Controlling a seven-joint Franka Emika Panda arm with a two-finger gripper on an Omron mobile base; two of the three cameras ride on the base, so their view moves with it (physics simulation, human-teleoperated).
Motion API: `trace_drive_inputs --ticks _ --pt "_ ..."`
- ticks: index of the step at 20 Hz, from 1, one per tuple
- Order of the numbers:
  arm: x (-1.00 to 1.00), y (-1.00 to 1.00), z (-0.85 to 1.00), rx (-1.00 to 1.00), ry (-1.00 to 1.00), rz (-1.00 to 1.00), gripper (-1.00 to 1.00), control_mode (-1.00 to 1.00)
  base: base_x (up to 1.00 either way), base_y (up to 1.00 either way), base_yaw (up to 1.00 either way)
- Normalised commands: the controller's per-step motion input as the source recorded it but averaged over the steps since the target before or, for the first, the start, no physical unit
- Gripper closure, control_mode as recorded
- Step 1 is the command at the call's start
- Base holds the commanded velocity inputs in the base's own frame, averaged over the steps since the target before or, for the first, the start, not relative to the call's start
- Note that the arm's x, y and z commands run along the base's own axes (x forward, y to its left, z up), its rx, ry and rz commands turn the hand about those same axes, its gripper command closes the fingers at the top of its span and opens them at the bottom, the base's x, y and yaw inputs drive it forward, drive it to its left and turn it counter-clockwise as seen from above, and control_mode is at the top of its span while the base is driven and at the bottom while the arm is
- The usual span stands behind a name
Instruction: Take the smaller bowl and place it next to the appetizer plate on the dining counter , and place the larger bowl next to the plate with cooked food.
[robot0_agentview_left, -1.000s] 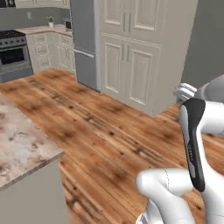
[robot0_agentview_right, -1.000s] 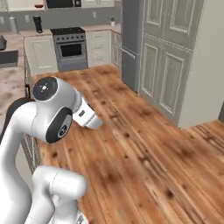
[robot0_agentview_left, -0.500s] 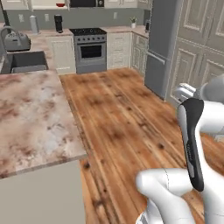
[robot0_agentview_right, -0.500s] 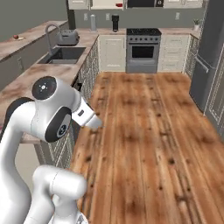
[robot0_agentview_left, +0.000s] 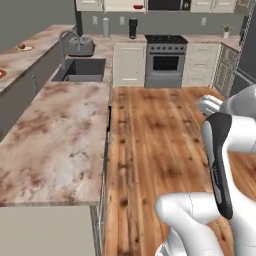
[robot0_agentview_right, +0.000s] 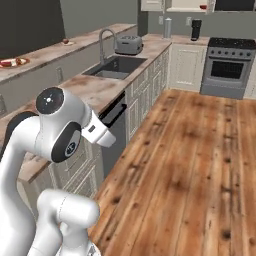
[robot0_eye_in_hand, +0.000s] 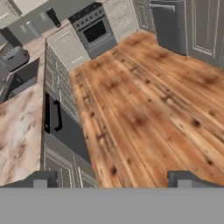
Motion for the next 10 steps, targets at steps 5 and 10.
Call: trace_drive_inputs --ticks 5,10 --pt "0.0 0.0 0.0 0.0 0.0 0.0 -1.0 1.0 0.87 -0.99 0.25" --pt "0.0 0.0 0.0 0.0 0.0 0.0 -1.0 1.0 0.7 -0.88 -0.01"
